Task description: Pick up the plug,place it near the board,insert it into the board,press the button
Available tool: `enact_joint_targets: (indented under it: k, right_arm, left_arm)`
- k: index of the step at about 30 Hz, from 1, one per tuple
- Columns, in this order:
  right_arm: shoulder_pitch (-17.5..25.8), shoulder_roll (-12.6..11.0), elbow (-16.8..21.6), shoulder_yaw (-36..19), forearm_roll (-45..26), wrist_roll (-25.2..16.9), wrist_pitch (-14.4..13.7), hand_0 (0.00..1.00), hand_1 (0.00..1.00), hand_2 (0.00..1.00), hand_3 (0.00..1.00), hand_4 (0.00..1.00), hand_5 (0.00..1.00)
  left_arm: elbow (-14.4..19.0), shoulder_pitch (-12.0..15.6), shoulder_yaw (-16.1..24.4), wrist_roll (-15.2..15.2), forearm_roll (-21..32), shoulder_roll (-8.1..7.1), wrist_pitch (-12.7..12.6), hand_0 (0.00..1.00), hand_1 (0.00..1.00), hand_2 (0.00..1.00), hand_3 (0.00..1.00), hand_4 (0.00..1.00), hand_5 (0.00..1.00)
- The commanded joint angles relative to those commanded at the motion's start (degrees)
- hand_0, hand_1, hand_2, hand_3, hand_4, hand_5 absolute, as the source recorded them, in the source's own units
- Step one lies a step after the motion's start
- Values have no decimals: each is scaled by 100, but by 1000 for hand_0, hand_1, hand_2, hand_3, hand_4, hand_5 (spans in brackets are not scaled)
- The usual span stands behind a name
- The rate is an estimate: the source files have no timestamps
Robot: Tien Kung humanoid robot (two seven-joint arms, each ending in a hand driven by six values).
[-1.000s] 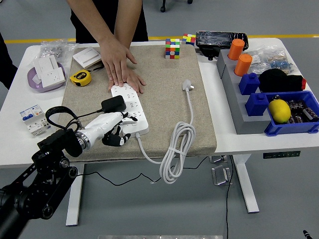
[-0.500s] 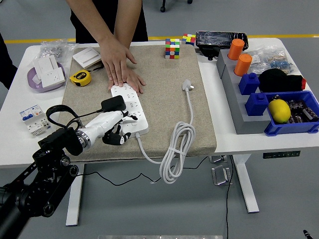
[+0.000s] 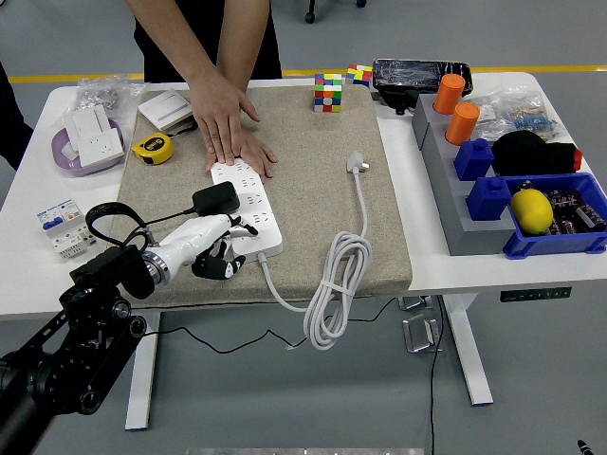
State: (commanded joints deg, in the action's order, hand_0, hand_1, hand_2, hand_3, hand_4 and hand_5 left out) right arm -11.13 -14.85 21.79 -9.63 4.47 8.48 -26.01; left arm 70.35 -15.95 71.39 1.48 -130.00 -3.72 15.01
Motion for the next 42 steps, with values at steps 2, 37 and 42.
enact_joint_targets:
  k: [2,37,42]
  right_arm:
    - [-2,0,0,1,-2,-1,-1,809,747,744,770,998,998]
    - [-18,-6,-2,-23,-16,-2,-1,810,747,744,770,998,998]
    - [-22,-6,0,-40,-9,-2,-2,811,747,744,770,998,998]
  left_arm:
    - [13,-1,-5,6,0,-2,-9,188,2,137,726,579,2]
    - [-238,-89,-25,52,0,7,-85,188,2,136,714,586,2]
    - [-292,-84,-106,37,0,-13,10,187,2,136,715,588,2]
